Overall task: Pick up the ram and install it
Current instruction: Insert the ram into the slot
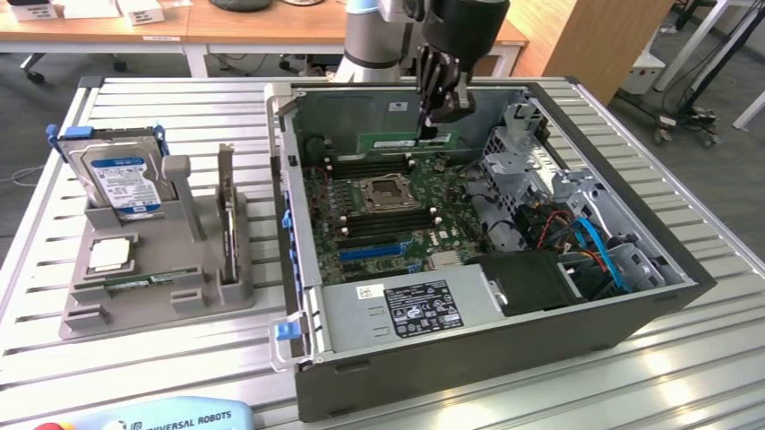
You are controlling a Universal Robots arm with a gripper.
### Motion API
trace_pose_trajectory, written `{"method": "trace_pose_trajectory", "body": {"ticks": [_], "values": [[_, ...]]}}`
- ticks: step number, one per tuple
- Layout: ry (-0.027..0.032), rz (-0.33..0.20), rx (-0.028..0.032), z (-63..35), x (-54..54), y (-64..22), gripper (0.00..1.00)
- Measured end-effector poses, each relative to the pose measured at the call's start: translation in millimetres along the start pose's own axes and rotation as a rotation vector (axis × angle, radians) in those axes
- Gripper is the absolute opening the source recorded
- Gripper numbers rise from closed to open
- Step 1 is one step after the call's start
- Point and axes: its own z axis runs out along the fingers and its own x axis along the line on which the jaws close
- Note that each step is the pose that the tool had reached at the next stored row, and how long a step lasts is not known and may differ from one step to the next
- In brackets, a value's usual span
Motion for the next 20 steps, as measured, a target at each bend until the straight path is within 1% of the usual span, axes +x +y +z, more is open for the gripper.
{"method": "trace_pose_trajectory", "body": {"ticks": [20], "values": [[-0.0001, 0.000, 0.0000, 34.9, 1.4, -1.4, 0.12]]}}
